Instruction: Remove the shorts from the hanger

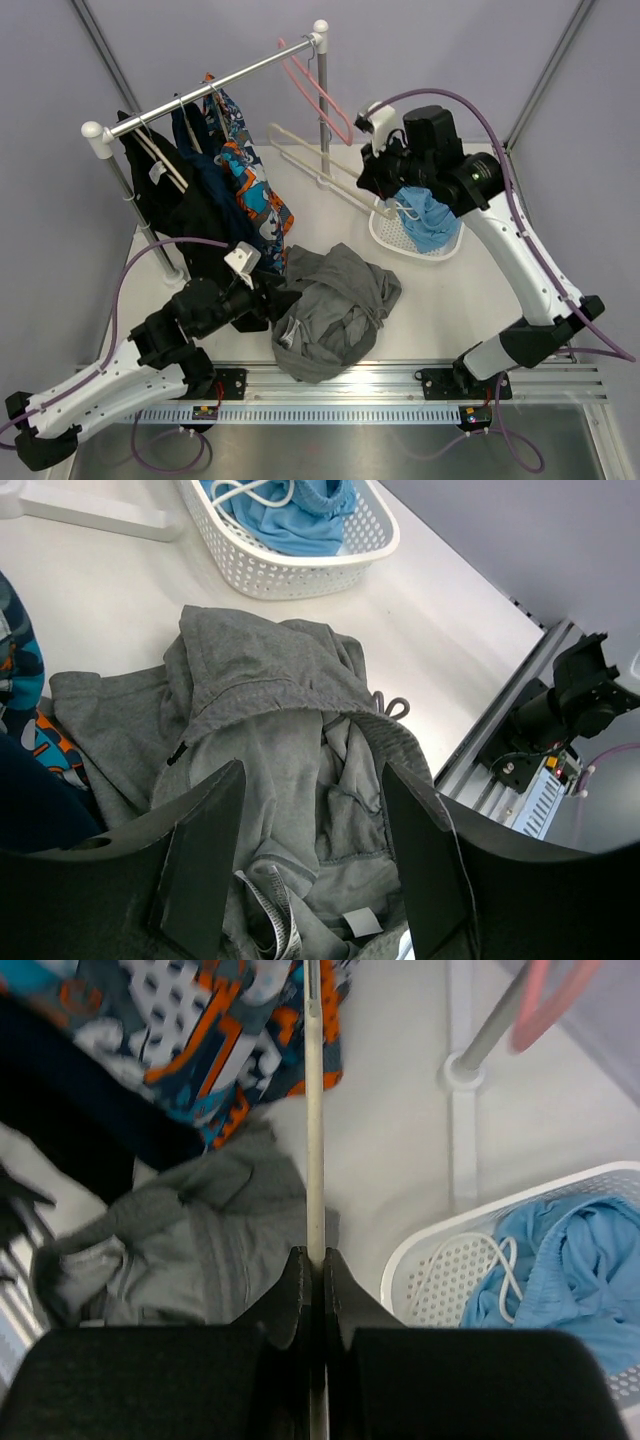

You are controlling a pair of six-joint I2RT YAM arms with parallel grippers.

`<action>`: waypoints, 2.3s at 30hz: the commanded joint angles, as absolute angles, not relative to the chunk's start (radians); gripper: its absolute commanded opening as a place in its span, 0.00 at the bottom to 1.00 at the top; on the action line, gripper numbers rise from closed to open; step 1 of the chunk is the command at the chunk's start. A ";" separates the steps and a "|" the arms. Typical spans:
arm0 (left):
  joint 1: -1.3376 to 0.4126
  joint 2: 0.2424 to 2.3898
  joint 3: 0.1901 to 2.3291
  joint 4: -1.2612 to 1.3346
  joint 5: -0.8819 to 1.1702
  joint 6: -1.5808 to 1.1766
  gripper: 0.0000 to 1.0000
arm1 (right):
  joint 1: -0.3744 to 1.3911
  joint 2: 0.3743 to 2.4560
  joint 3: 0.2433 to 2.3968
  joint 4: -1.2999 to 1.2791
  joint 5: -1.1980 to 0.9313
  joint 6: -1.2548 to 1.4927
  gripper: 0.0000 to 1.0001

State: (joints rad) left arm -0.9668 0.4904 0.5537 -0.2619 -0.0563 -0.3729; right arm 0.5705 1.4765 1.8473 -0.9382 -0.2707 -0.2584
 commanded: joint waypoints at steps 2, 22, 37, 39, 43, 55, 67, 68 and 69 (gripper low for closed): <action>-0.971 0.459 0.552 -0.221 -0.112 -0.407 0.62 | 0.609 1.624 2.090 -0.781 -0.037 0.003 0.00; -0.971 0.457 0.495 -0.160 -0.124 -0.480 0.65 | 0.726 2.095 2.554 -0.549 0.069 -0.060 0.00; -0.971 0.454 0.480 -0.146 -0.109 -0.489 0.66 | 0.726 2.074 2.436 -0.462 0.060 -0.138 0.20; -0.971 0.454 0.482 -0.146 -0.109 -0.488 0.66 | 0.726 2.068 2.436 -0.465 0.052 -0.141 0.24; -0.971 0.451 0.491 -0.163 -0.110 -0.480 0.66 | 0.726 2.005 2.419 -0.485 0.040 -0.170 0.54; -0.971 0.379 0.520 -0.281 -0.161 -0.437 0.68 | 0.707 1.485 1.832 -0.858 -0.437 -0.674 0.99; -0.971 0.299 0.508 -0.344 -0.204 -0.471 0.69 | 0.800 1.483 1.174 -0.583 -0.195 -0.289 0.99; -0.971 0.302 0.508 -0.345 -0.204 -0.472 0.69 | 0.817 1.505 1.143 -0.510 -0.139 -0.252 1.00; -0.971 0.299 0.509 -0.351 -0.204 -0.474 0.69 | 0.830 1.509 1.134 -0.488 -0.129 -0.242 0.99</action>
State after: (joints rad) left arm -0.9672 0.3111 0.4969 -0.3660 -0.1730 -0.4622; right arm 0.7666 1.5238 1.1450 -0.7078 -0.3222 -0.4358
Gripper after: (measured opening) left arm 0.689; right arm 0.993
